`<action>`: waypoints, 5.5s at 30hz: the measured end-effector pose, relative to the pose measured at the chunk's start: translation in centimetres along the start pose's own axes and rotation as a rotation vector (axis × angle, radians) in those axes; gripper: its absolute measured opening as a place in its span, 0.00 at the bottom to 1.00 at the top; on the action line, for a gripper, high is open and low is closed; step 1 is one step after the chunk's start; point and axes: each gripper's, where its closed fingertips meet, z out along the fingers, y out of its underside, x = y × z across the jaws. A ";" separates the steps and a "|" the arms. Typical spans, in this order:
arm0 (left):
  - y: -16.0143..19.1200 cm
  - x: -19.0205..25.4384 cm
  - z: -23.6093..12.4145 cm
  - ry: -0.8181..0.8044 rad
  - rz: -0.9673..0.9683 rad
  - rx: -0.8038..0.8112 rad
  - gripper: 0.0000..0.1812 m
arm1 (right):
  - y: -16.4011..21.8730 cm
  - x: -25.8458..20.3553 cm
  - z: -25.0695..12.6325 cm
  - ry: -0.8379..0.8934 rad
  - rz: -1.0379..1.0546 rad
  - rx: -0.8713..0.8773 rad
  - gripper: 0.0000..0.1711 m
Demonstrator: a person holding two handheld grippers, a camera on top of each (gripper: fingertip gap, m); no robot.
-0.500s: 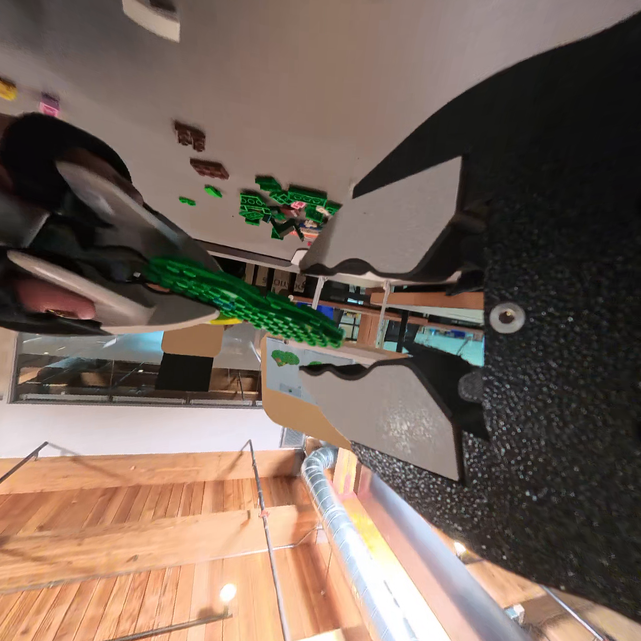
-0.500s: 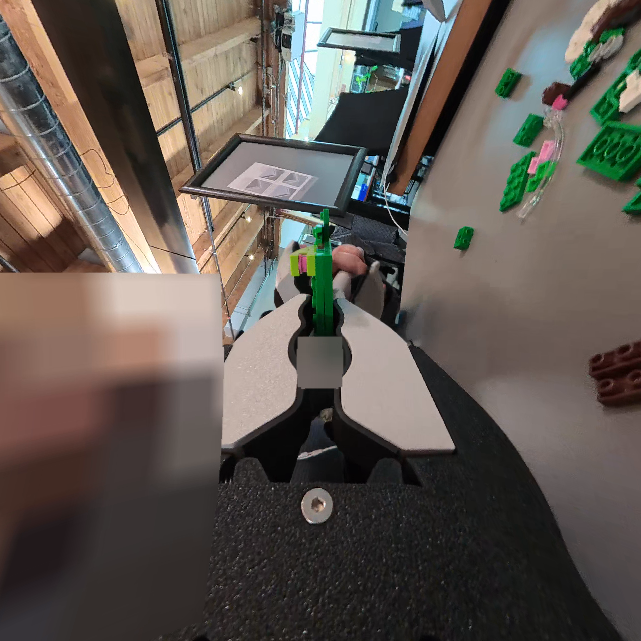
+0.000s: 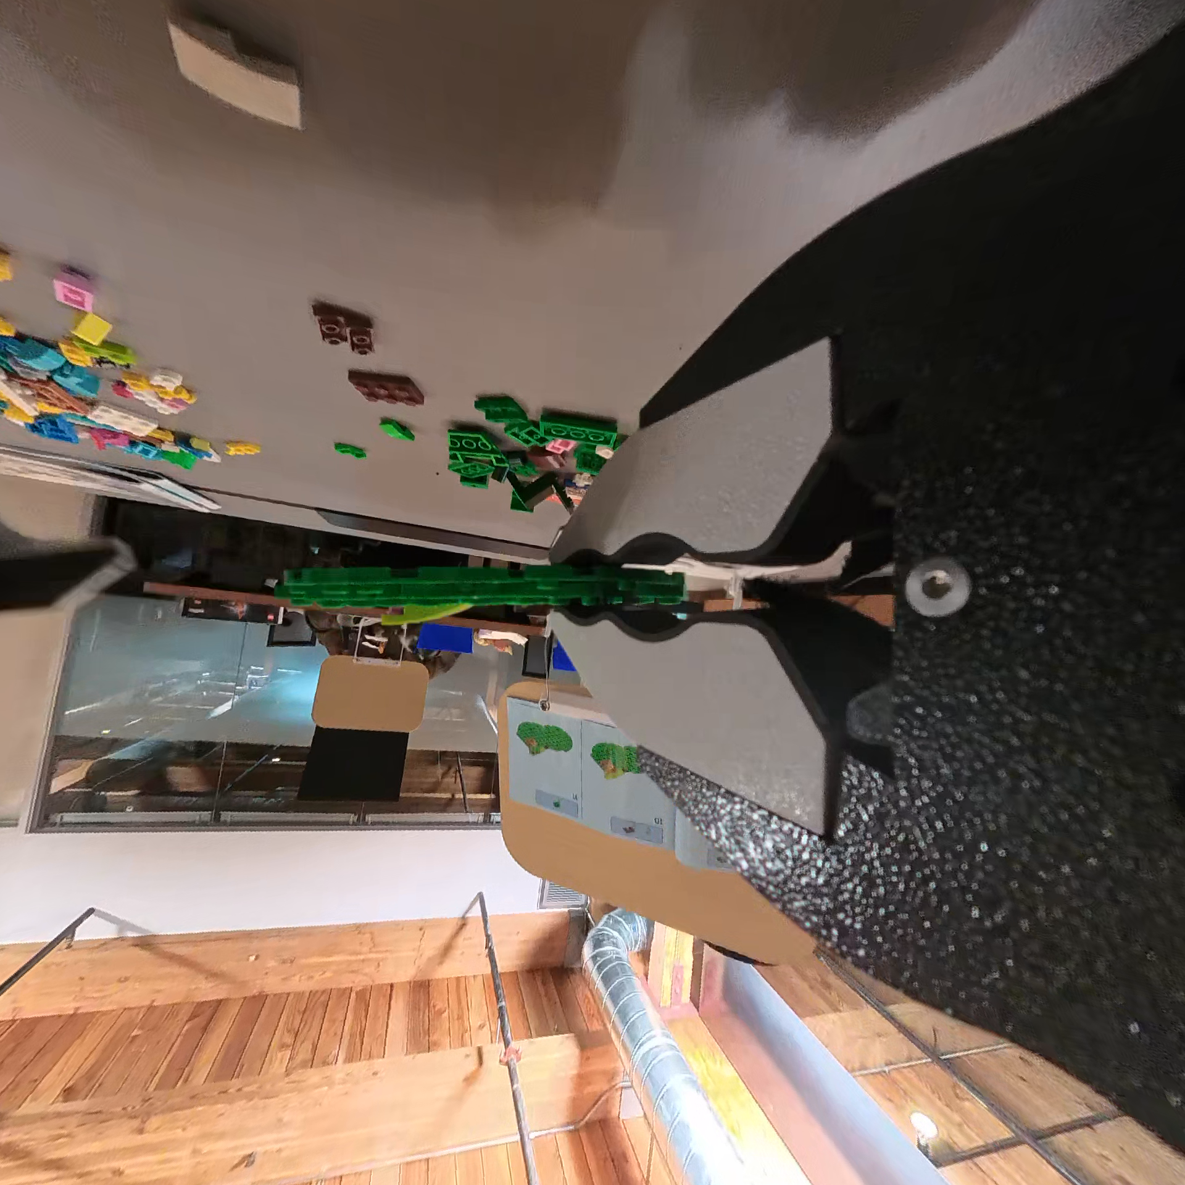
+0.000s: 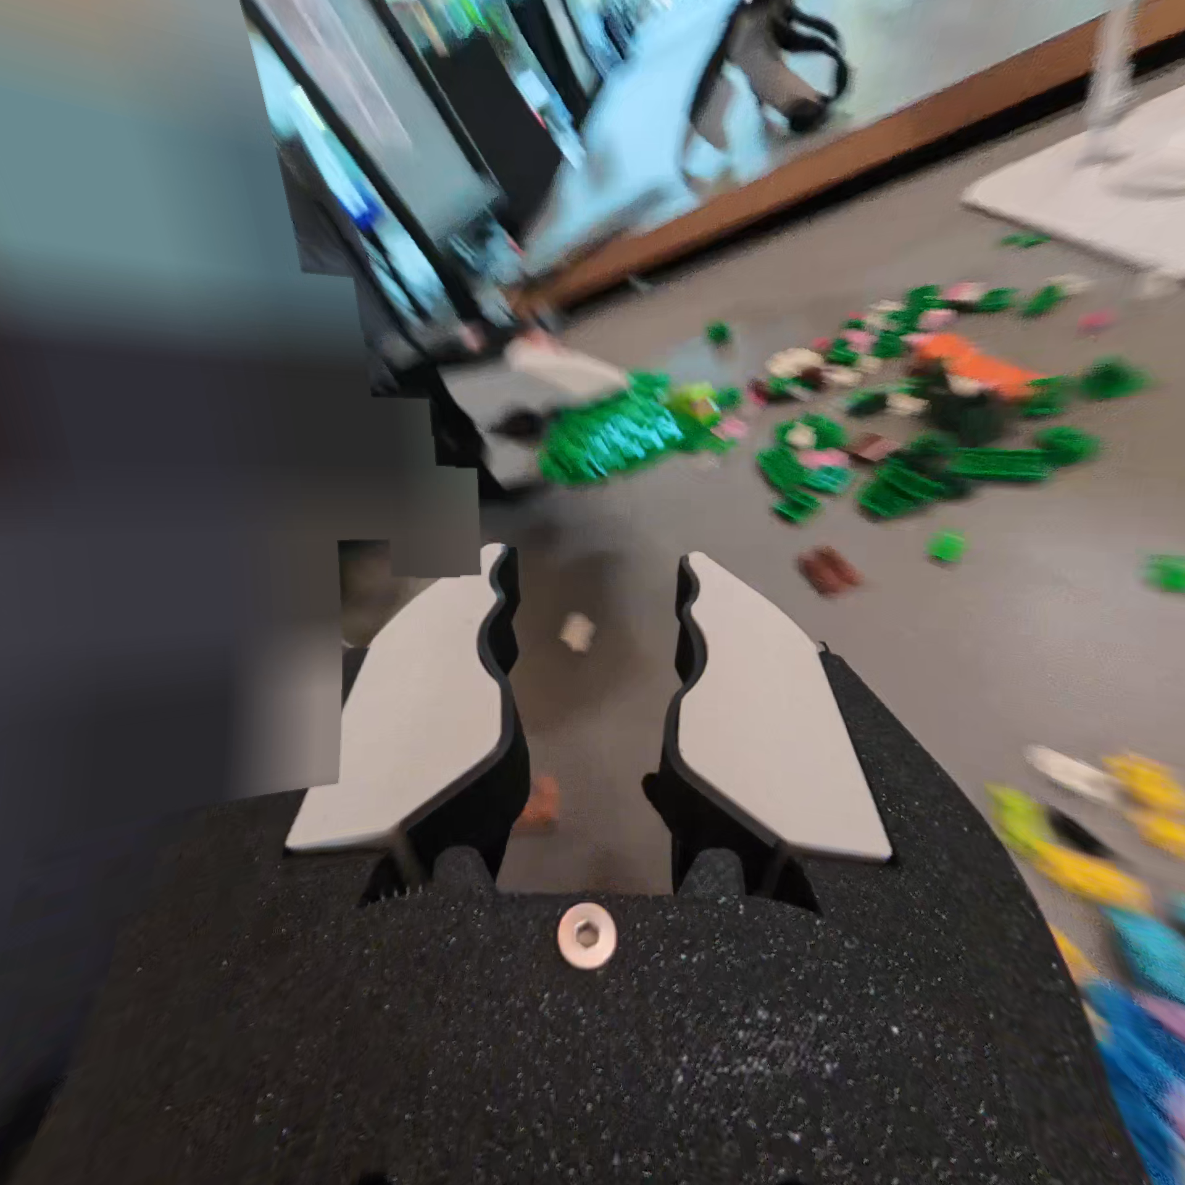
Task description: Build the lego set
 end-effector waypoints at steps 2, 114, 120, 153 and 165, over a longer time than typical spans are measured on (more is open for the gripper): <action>-0.1 0.2 -0.1 0.023 -0.036 0.009 0.04 | 3.1 0.4 -2.0 0.127 -0.225 -0.171 0.24; -1.2 0.9 -1.2 0.042 0.028 0.116 0.04 | 0.3 0.3 5.3 -0.034 -0.639 -0.752 0.12; -1.4 1.0 -1.3 0.035 0.047 0.120 0.04 | 0.5 0.3 5.1 -0.032 -0.615 -0.771 0.12; -2.0 1.1 -1.4 0.033 0.067 0.141 0.04 | 0.4 0.4 4.6 0.042 -0.673 -0.813 0.20; -1.6 0.7 -1.4 0.067 -0.050 0.152 0.04 | 0.8 0.4 4.5 0.310 -1.482 -0.402 0.37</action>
